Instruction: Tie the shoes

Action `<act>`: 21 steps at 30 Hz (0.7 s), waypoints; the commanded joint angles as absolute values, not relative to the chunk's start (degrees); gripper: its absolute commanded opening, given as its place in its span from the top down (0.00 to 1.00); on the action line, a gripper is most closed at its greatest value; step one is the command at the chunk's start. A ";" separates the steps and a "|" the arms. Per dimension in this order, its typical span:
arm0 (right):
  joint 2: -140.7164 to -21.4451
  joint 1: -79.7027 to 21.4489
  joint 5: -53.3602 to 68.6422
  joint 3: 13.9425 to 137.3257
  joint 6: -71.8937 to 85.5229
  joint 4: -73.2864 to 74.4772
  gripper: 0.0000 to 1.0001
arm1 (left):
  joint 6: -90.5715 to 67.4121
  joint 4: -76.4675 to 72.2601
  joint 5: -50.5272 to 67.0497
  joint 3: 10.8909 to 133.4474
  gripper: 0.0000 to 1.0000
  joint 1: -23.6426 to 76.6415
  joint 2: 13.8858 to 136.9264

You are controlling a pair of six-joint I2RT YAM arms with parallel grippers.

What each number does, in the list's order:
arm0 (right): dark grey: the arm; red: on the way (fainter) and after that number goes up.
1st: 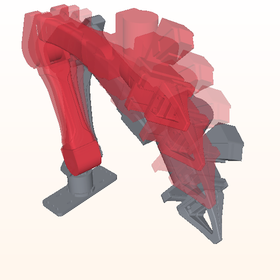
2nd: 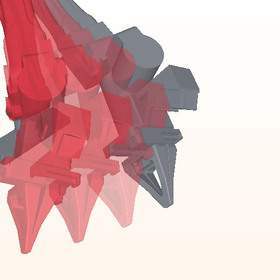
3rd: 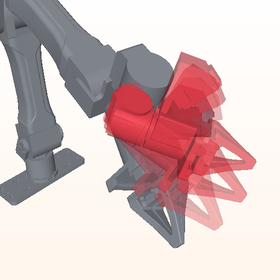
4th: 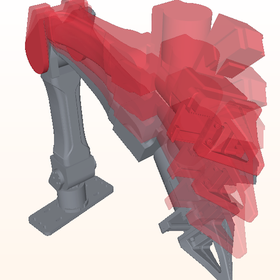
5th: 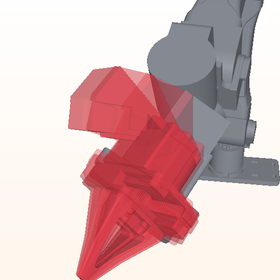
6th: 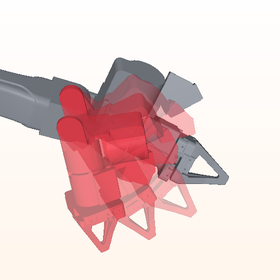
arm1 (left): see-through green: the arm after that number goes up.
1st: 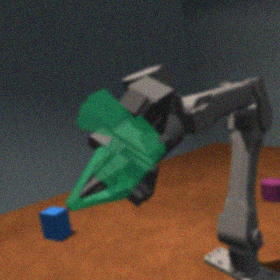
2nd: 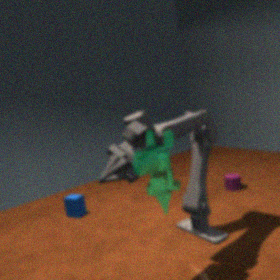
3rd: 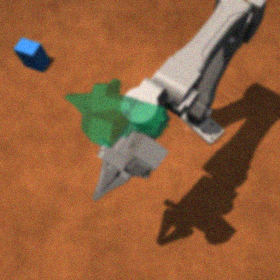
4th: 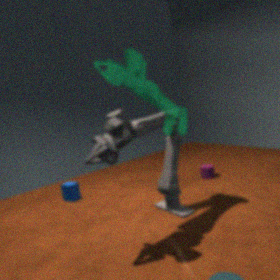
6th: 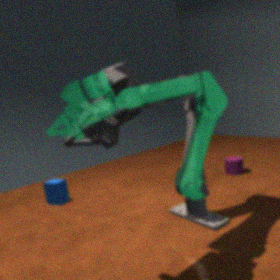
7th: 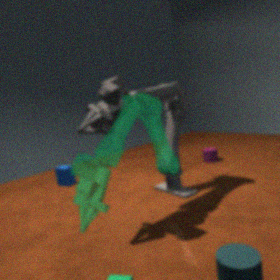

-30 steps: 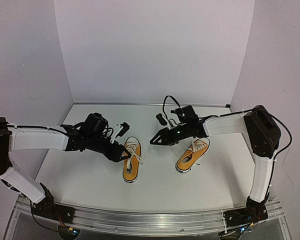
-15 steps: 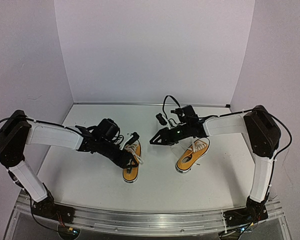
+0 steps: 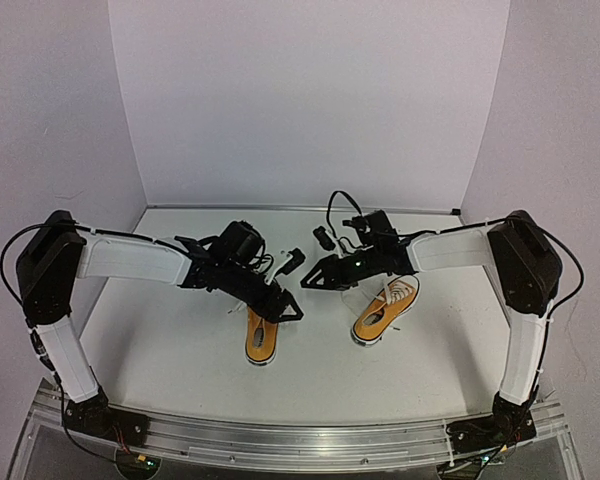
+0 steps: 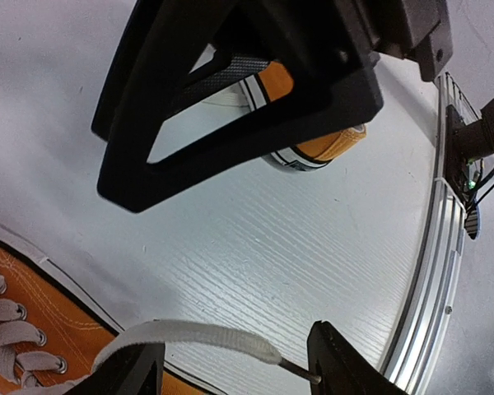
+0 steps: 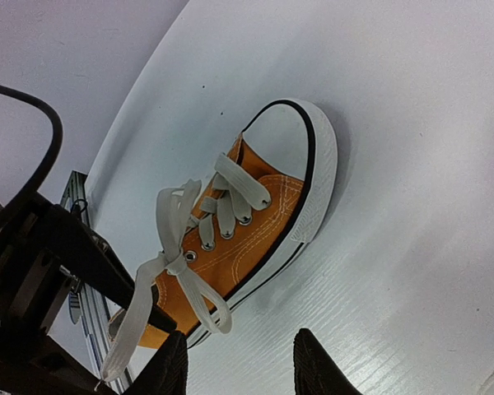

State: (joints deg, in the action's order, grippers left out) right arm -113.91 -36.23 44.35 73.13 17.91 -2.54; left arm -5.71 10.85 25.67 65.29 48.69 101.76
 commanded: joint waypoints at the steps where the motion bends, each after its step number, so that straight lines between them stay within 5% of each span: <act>1: -112.00 -35.68 43.69 72.67 17.49 -3.72 0.59 | -5.38 12.06 22.20 62.22 0.30 48.58 94.45; 4: -112.33 -35.68 43.86 72.79 17.39 -3.80 0.59 | -5.11 11.56 22.26 58.51 0.15 48.64 88.91; 12: -112.99 -35.68 44.13 73.64 17.40 -3.87 0.59 | -6.24 9.05 21.35 53.04 0.08 48.68 78.21; 21: -110.99 -36.28 45.74 73.52 16.69 -3.69 0.59 | -14.23 13.87 5.79 52.06 0.19 48.69 84.31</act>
State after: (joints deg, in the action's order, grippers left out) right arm -113.91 -35.92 44.36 72.95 17.87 -2.57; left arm -9.87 12.34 12.03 53.39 48.74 81.66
